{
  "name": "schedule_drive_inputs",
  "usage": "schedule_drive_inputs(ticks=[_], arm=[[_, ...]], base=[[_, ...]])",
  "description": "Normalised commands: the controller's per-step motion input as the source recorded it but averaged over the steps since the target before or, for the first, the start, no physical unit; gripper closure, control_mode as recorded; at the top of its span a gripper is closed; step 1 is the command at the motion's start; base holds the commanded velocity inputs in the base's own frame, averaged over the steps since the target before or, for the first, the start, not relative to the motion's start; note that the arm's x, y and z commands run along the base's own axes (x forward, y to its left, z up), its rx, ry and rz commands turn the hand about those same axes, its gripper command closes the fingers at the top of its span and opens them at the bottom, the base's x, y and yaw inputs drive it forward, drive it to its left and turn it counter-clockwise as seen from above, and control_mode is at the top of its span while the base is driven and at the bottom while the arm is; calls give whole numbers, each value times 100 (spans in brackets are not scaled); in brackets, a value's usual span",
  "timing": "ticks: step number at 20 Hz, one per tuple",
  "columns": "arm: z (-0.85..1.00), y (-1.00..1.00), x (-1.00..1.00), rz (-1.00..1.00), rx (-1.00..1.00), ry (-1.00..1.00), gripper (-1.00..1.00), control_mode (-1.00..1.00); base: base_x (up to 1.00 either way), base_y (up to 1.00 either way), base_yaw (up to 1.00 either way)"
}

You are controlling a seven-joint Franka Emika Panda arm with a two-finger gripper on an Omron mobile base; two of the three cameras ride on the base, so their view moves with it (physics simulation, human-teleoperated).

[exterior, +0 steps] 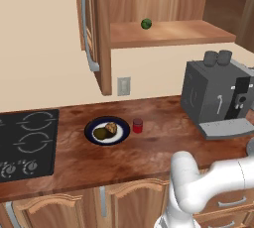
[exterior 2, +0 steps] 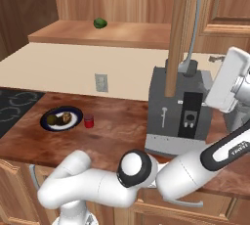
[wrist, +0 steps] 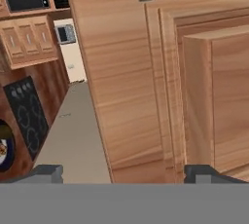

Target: Pick the avocado and bread from the counter and place them on the plate. Then pick the jam from the cabinet and place it next to the plate. Lastly close the cabinet door.

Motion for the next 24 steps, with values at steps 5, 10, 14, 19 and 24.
schedule_drive_inputs(ticks=[5, 10, 14, 19, 24], arm=[[0, 30, 0, 0, 0, 0, -100, -100], [5, 45, 0, 0, 1, 0, -100, -100], [7, 49, 0, 0, 3, 3, -100, -100], [21, 51, -9, 0, 7, 1, -100, -100], [27, 58, -16, 0, 6, 2, -100, -100]], base=[[0, 0, 0], [0, 0, 0], [0, 0, 0], [0, 0, 0], [0, 0, 0]])
